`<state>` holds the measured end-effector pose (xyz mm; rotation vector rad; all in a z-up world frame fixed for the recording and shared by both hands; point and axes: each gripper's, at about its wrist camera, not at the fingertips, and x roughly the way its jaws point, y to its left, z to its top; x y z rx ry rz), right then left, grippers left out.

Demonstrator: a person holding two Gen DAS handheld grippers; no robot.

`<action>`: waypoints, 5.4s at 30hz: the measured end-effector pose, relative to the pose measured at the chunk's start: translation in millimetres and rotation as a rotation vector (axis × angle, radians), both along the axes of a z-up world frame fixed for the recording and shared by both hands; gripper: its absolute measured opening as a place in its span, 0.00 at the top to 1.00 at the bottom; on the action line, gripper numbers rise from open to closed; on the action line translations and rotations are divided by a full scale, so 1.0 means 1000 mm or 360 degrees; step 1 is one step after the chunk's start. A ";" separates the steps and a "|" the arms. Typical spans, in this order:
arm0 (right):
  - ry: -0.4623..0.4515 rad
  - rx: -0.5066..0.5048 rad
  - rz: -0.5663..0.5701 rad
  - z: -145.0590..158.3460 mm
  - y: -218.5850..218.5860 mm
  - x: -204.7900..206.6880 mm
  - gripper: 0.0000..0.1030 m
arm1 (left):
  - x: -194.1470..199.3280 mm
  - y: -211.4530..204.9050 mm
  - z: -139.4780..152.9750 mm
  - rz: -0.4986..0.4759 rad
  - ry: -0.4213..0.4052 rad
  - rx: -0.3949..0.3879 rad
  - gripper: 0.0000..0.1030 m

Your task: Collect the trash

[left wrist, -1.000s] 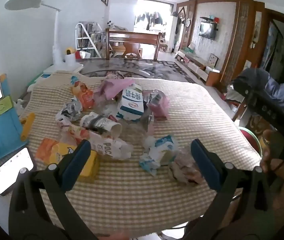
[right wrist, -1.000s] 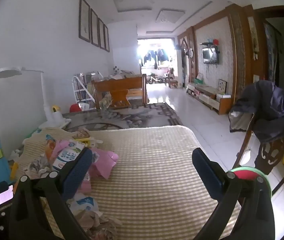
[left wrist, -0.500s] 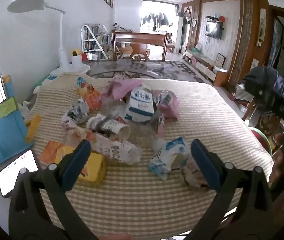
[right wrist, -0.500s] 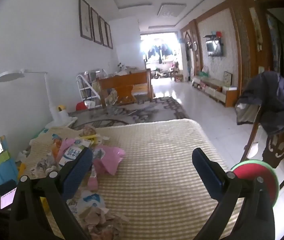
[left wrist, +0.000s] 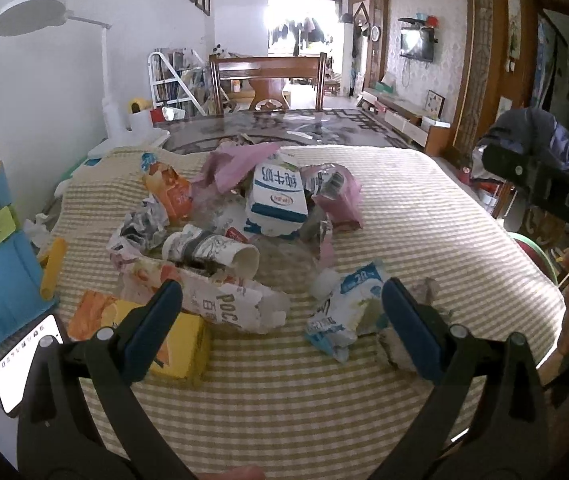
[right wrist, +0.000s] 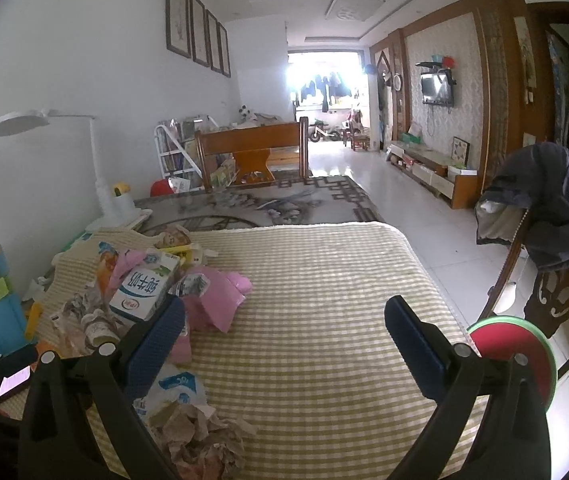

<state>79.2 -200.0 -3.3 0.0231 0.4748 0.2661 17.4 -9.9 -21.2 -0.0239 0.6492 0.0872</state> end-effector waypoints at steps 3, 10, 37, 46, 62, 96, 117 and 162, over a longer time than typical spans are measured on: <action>-0.0001 0.0000 0.0002 0.001 0.000 0.000 0.07 | 0.002 0.003 0.002 0.0014 -0.0012 -0.0013 0.05; -0.0002 -0.0001 -0.0001 0.001 0.002 0.000 0.07 | 0.005 0.010 0.000 0.0030 0.0013 -0.0086 0.05; 0.0006 -0.0002 -0.0008 0.000 0.000 0.004 0.07 | 0.002 0.012 0.006 0.0053 0.0046 -0.0113 0.05; 0.0007 -0.0002 -0.0001 -0.001 -0.001 0.003 0.07 | 0.001 0.013 0.005 0.0063 0.0053 -0.0120 0.05; 0.0030 -0.0002 0.0029 -0.005 0.002 0.001 0.07 | 0.001 0.018 0.002 0.0093 0.0095 -0.0119 0.05; 0.0386 -0.0260 0.0558 -0.042 0.061 -0.003 0.07 | 0.019 0.160 -0.061 0.0722 0.0371 -0.0664 0.39; 0.0808 0.0126 0.0508 -0.062 0.030 0.019 0.70 | 0.028 0.145 -0.053 0.0667 0.0377 -0.0641 0.25; 0.0478 0.0487 -0.0638 -0.010 -0.250 0.044 0.70 | 0.089 -0.158 0.020 -0.0769 0.0109 -0.0656 0.35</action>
